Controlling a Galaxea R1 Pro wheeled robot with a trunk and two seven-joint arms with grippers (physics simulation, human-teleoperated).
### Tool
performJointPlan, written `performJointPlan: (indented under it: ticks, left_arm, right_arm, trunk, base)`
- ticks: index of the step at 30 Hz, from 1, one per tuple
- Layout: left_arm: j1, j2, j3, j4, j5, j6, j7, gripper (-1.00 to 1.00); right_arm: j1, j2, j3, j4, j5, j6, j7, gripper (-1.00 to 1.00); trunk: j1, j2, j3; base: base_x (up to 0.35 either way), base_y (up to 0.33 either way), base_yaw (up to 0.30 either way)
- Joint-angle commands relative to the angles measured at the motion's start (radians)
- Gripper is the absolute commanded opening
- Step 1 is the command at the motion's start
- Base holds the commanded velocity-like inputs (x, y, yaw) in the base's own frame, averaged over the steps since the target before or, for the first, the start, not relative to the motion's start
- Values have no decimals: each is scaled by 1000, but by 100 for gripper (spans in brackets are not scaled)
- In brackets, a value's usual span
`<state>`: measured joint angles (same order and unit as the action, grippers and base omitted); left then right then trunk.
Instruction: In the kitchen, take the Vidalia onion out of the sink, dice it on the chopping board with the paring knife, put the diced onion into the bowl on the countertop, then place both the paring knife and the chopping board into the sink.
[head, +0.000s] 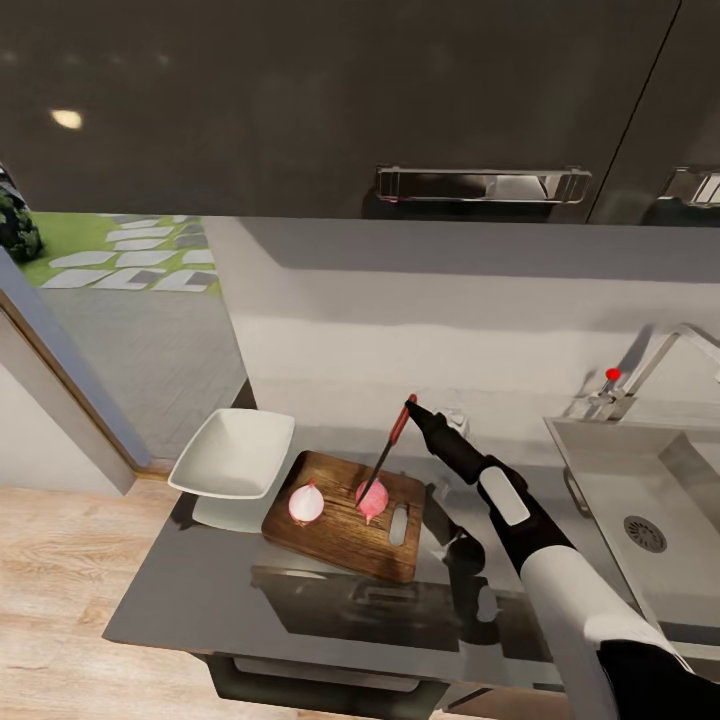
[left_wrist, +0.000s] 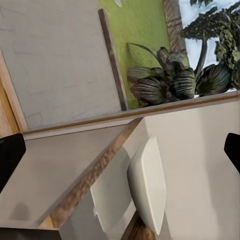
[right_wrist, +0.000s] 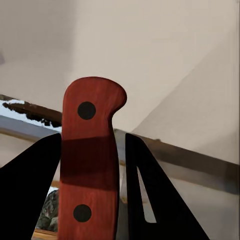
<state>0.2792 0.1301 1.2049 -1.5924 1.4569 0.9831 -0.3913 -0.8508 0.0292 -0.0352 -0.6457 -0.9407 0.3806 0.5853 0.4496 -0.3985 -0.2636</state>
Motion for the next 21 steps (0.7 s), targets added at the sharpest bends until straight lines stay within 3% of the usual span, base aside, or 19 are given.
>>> performJointPlan:
  ticks: [1, 21]
  left_arm:
    - [0, 0, 1, 0, -4, 3, -6, 100]
    - [0, 0, 1, 0, -3, 3, -9, 100]
  right_arm:
    - [-1, 1, -3, 1, -7, 8, 1, -100]
    - [-4, 1, 0, 84, -5, -79, 0, -100]
  trunk:
    - [1, -2, -2]
    - [1, -2, -2]
  base:
    - [0, 0, 0]
    - [0, 0, 0]
